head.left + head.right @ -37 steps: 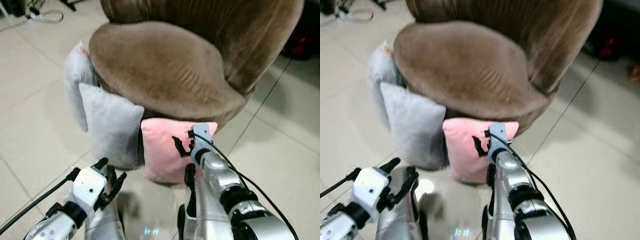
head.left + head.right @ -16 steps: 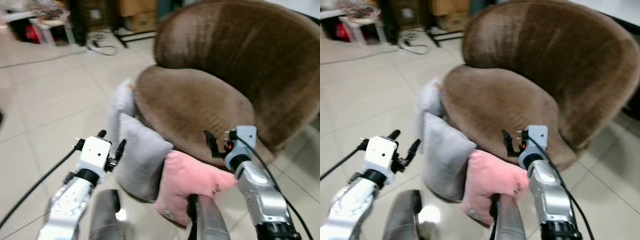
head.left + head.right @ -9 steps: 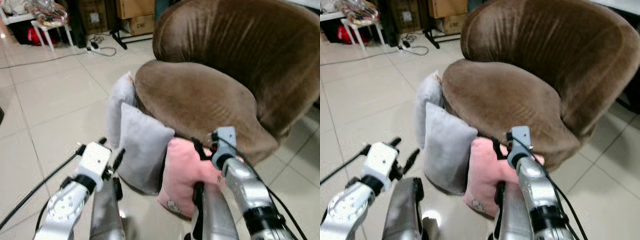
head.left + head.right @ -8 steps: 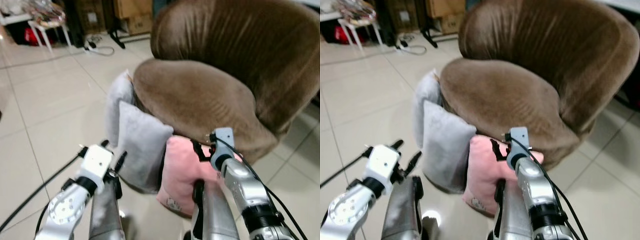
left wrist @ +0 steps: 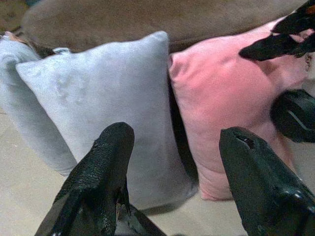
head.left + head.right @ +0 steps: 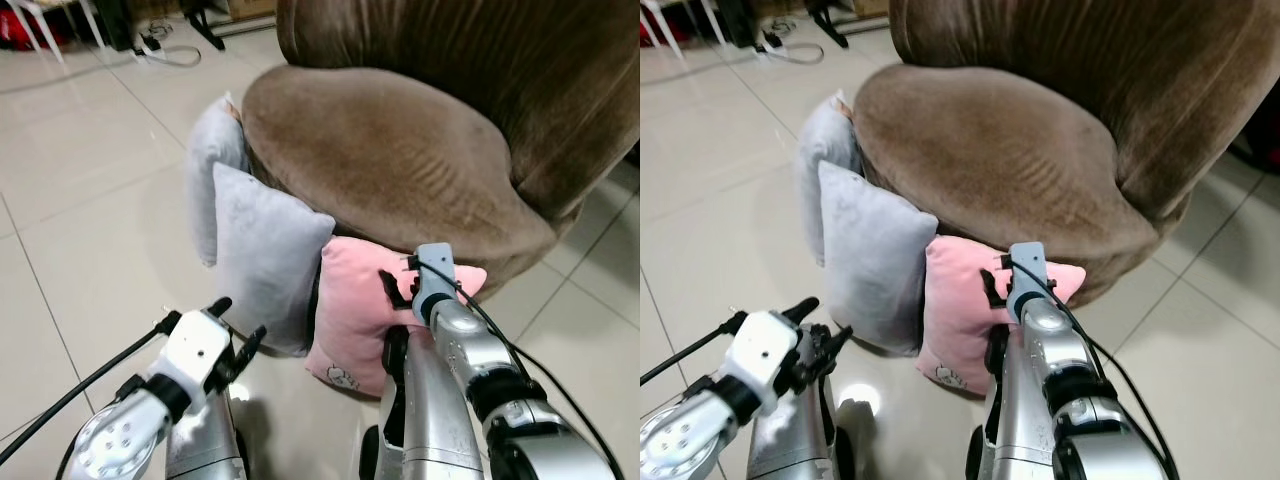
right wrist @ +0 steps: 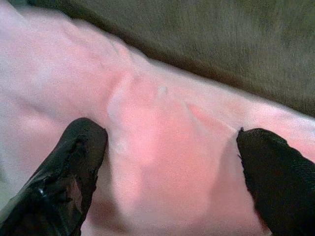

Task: Move the pillow to the sofa from floor

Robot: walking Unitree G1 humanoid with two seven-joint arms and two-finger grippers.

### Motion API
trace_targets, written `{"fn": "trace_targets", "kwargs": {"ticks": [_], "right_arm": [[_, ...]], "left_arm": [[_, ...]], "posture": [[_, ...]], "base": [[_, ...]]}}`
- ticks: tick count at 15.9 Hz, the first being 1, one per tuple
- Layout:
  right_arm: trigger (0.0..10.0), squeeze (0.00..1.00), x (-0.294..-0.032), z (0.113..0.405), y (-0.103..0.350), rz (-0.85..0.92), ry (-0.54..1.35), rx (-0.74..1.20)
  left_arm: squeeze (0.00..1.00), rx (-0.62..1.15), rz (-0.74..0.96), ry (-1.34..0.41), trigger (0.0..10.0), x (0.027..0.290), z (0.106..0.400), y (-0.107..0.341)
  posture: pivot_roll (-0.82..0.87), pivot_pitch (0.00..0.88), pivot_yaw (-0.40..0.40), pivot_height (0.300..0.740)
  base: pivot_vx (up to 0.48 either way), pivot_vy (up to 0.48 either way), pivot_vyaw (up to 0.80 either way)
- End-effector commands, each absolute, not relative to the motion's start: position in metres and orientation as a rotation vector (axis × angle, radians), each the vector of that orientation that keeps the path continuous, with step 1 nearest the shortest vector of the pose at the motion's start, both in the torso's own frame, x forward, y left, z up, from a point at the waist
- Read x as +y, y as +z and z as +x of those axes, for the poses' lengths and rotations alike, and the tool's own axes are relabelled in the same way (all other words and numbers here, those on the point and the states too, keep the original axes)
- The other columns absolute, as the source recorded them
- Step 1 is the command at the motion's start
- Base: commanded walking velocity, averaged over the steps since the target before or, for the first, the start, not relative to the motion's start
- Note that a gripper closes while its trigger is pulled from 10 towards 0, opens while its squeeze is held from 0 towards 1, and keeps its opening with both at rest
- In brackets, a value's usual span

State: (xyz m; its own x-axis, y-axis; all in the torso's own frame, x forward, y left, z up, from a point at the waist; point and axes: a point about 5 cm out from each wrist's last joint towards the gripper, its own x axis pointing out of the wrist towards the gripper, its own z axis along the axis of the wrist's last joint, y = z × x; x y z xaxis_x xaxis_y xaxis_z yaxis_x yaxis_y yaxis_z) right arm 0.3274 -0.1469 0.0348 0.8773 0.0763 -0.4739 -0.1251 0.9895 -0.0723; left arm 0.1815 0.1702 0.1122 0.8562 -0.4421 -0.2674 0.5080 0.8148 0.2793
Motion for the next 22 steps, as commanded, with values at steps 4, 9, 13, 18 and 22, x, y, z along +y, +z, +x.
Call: {"fn": "trace_targets", "kwargs": {"ticks": [4,9,13,18,22], "right_arm": [[4.9,0.0,-0.149,0.325,0.024,-0.19,0.051,0.554],[0.0,0.0,-0.14,0.324,0.021,-0.223,0.076,0.555],[0.0,0.0,-0.13,0.322,0.018,-0.192,0.131,0.561],[0.0,0.0,-0.121,0.324,0.02,-0.158,0.181,0.546],[0.0,0.0,-0.116,0.323,0.02,-0.14,0.216,0.542]], "left_arm": [[0.0,0.253,0.342,-0.645,10.0,0.164,0.163,0.113],[0.0,0.278,0.34,-0.671,10.0,0.163,0.159,0.113],[0.0,0.291,0.333,-0.687,10.0,0.163,0.159,0.113],[0.0,0.303,0.328,-0.705,10.0,0.163,0.162,0.111],[0.0,0.298,0.328,-0.709,10.0,0.163,0.166,0.11]], "posture": [[0.1,0.21,-0.049,0.421],[0.11,0.207,-0.058,0.421],[0.11,0.196,-0.057,0.421],[0.11,0.175,-0.053,0.421],[0.1,0.161,-0.054,0.421]], "base": [[0.0,0.0,0.0],[0.0,0.0,0.0],[0.0,0.0,0.0],[0.0,0.0,0.0],[0.0,0.0,0.0]]}}
